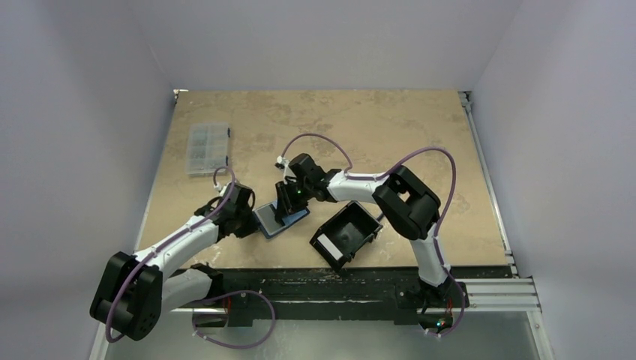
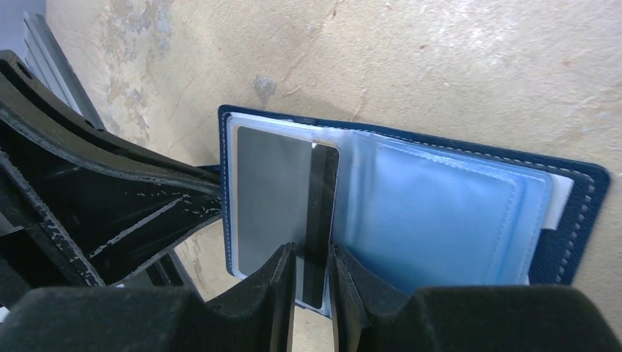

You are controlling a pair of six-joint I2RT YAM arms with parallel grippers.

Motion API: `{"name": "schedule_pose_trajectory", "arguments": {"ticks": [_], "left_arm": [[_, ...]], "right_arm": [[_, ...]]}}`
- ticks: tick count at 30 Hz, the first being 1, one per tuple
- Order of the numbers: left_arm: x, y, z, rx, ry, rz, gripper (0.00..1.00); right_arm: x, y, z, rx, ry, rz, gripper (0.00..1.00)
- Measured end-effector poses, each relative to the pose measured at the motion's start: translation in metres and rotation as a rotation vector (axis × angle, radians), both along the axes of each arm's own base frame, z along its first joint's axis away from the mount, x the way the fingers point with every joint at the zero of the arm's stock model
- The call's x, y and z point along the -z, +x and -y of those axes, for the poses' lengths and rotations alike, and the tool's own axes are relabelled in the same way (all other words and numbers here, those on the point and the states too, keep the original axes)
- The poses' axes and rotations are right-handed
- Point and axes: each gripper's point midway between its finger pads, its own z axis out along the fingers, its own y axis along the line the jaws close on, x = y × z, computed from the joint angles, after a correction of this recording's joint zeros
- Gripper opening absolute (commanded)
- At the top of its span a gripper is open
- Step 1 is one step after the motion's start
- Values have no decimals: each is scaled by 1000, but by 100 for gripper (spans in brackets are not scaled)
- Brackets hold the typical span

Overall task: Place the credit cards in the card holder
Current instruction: Insert the credit card into the card holder, then pick up the credit card from the storage box.

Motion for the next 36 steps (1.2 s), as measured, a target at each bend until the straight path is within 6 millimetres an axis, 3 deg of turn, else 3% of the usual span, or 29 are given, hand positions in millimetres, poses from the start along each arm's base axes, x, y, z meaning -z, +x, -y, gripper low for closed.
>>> {"name": "schedule_pose_trajectory", "arguments": {"ticks": [10, 14, 16, 20, 25, 29, 33, 36], "left_arm": [[0, 0, 0, 1, -2, 1, 2], [-1, 1, 1, 3, -2, 5, 6], [-2, 0, 0, 4, 0, 4, 13], [-17, 3, -1, 8, 5, 25, 25], [-46, 15, 3, 8, -16, 98, 28], [-56, 17, 4, 13, -21, 114, 35], [-71, 17, 5, 36, -33, 152, 43], [-90, 20, 8, 55, -55, 210, 46]], "right_arm": [[0, -5, -5, -16, -6, 21, 31], [-4, -2, 0, -9, -13, 22, 40], [-9, -2, 5, -8, -25, 30, 45], [-37, 3, 17, 2, -33, 82, 54], [-93, 6, 33, 14, -5, 187, 62], [-129, 0, 53, 27, 0, 257, 68], [-143, -21, 91, 52, -34, 282, 70], [-144, -42, 122, 69, -79, 271, 72]]}}
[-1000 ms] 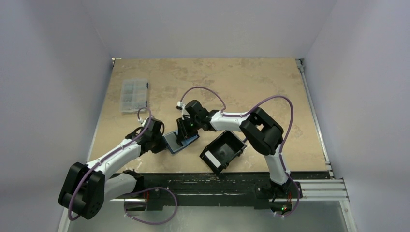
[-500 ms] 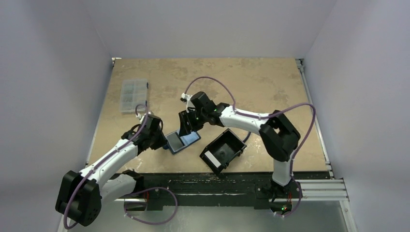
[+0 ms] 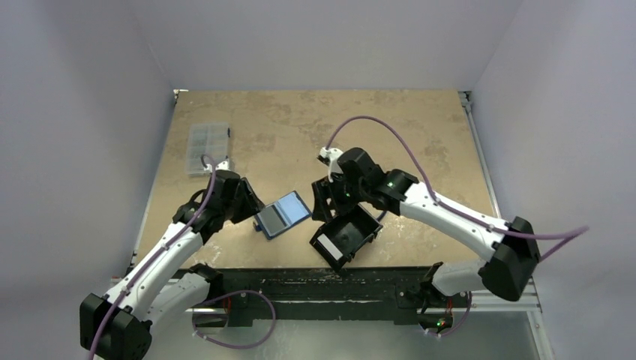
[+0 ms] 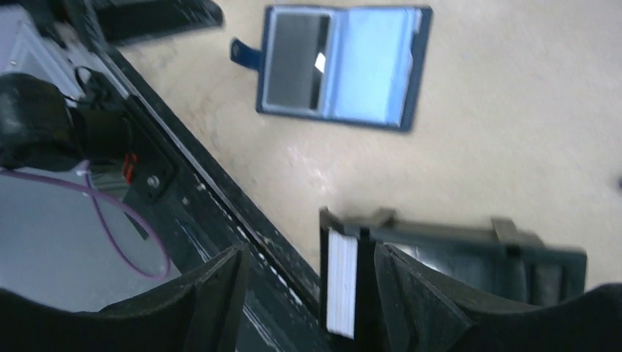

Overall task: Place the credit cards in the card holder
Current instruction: Pick up the credit card from the storage box.

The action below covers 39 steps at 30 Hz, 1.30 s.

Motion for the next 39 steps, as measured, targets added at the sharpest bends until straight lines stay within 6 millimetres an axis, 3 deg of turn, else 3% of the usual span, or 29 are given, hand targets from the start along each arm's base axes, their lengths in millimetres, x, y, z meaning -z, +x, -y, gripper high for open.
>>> {"name": "schedule_pose_trajectory", "arguments": {"ticks": [6, 12, 20, 28, 39], "left_arm": [[-25, 4, 9, 39, -50, 72, 49], [-30, 4, 19, 84, -91, 86, 51], [-35, 4, 28, 119, -131, 96, 53], [-36, 2, 30, 129, -140, 92, 54], [-36, 2, 31, 131, -143, 91, 54]], "right_arm": [[10, -37, 51, 50, -71, -50, 78], [40, -61, 68, 72, -81, -143, 80], [79, -62, 56, 71, -114, -235, 79], [93, -55, 41, 57, -100, -252, 77], [113, -58, 37, 44, -105, -284, 68]]}}
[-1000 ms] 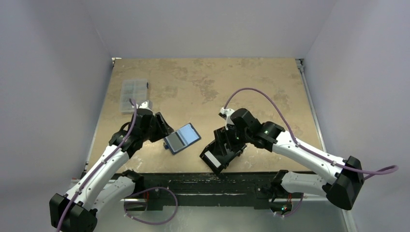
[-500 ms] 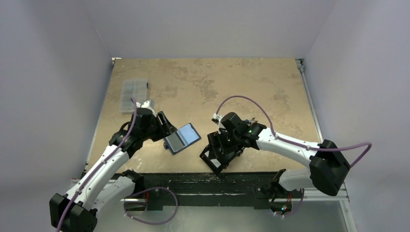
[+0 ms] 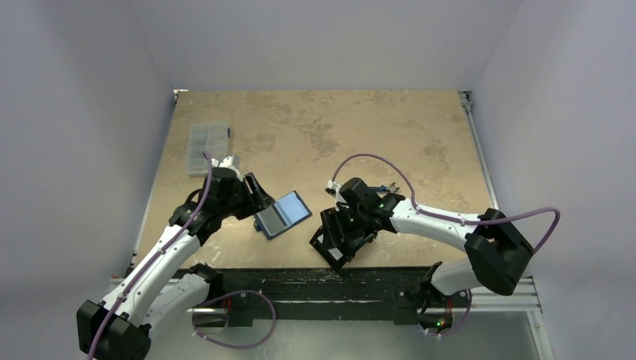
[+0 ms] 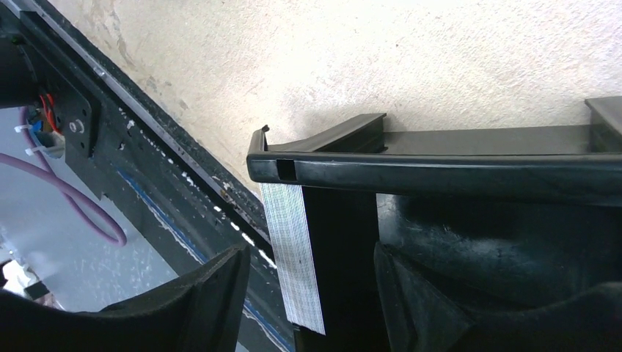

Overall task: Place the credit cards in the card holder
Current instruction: Pick up the credit card from the storage box.

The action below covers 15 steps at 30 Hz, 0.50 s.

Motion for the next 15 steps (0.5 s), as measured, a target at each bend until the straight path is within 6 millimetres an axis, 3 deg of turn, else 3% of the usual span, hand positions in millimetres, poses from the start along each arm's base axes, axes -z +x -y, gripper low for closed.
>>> {"name": "schedule_pose_trajectory", "arguments": {"ticks": [5, 15], "left_arm": [[0, 0, 0, 1, -1, 0, 54], [0, 0, 1, 5, -5, -1, 54]], "right_arm": [[1, -6, -4, -14, 36, -22, 54], [-1, -11, -5, -19, 57, -41, 41]]}}
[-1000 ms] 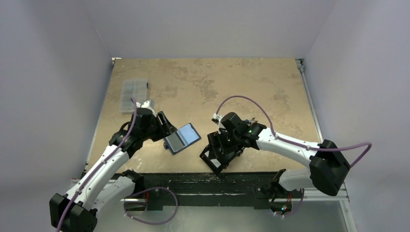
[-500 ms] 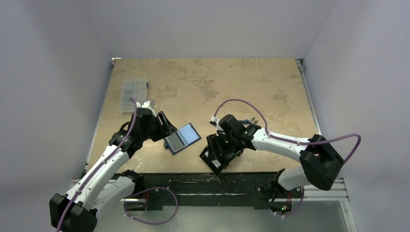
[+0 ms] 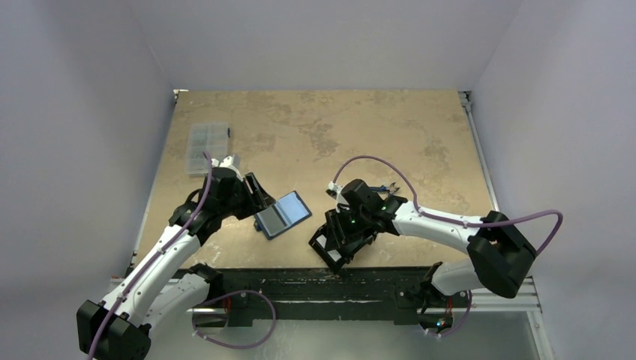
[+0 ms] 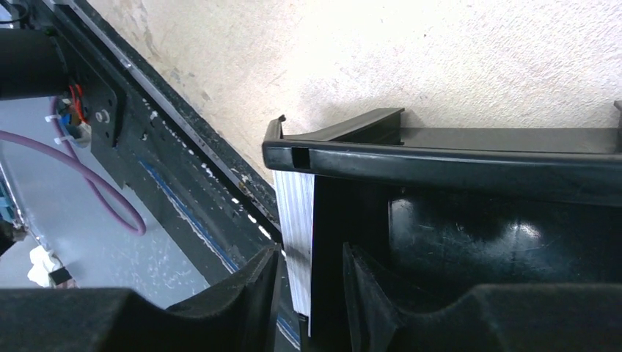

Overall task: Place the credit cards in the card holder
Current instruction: Pick up the credit card from the storage box.

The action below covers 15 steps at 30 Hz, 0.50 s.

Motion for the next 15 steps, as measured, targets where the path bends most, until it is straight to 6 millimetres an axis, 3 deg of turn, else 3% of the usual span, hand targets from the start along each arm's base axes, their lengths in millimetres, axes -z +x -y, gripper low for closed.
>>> {"name": "schedule_pose_trajectory", "arguments": {"ticks": [6, 15], "left_arm": [[-1, 1, 1, 4, -7, 5, 54], [-3, 2, 3, 5, -14, 14, 54]], "right_arm": [[-10, -1, 1, 0, 19, 16, 31], [-8, -4, 7, 1, -6, 8, 12]]}}
